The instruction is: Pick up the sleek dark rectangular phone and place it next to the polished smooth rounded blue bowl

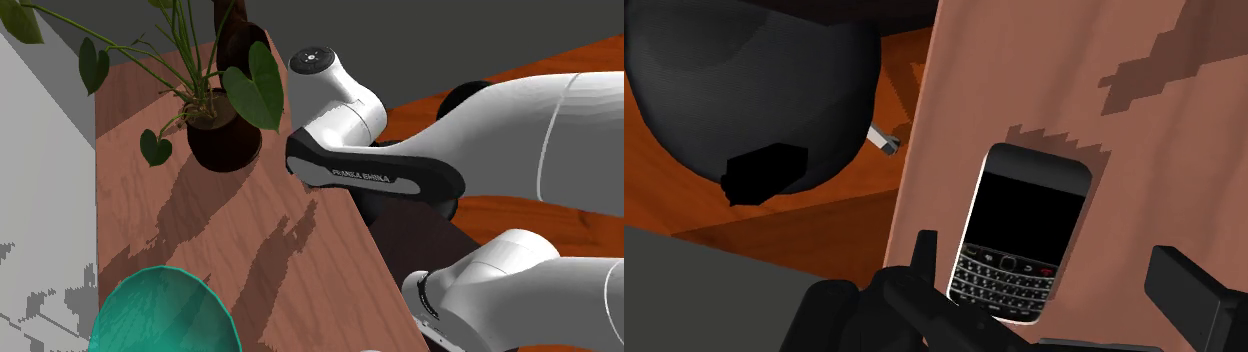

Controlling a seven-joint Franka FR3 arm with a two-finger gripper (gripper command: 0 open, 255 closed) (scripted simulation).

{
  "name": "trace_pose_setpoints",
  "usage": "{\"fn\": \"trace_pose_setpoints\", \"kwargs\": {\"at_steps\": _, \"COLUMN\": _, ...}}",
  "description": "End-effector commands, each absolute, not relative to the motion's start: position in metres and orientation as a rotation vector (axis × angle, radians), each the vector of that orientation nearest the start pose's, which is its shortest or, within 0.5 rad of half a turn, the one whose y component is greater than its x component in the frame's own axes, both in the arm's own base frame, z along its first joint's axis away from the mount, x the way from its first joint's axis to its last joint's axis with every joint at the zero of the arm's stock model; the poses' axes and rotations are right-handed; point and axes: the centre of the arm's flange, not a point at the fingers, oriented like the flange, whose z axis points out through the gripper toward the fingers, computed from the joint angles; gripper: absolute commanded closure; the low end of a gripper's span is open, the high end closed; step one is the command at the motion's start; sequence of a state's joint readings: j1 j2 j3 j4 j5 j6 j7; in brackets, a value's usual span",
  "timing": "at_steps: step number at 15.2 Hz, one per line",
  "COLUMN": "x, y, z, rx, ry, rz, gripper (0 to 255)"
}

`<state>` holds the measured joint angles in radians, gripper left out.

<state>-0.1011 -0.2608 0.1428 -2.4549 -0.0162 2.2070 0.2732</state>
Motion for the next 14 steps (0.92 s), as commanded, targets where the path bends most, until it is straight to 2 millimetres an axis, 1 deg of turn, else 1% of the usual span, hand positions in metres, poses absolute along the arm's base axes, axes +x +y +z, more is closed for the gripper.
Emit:
{"fn": "trace_pose_setpoints", "kwargs": {"at_steps": 1, "x": 0.462, "y": 0.019, "z": 0.371, "rx": -3.175, "ry": 0.416, "rz": -0.029, "gripper": 0}}
{"fn": "trace_pose_setpoints", "kwargs": {"at_steps": 8, "x": 0.463, "y": 0.016, "z": 0.334, "rx": -3.175, "ry": 0.415, "rz": -0.029, "gripper": 0}}
{"fn": "trace_pose_setpoints", "kwargs": {"at_steps": 9, "x": 0.463, "y": 0.016, "z": 0.331, "rx": -3.175, "ry": 0.415, "rz": -0.029, "gripper": 0}}
{"fn": "trace_pose_setpoints", "kwargs": {"at_steps": 14, "x": 0.463, "y": 0.016, "z": 0.331, "rx": -3.175, "ry": 0.415, "rz": -0.029, "gripper": 0}}
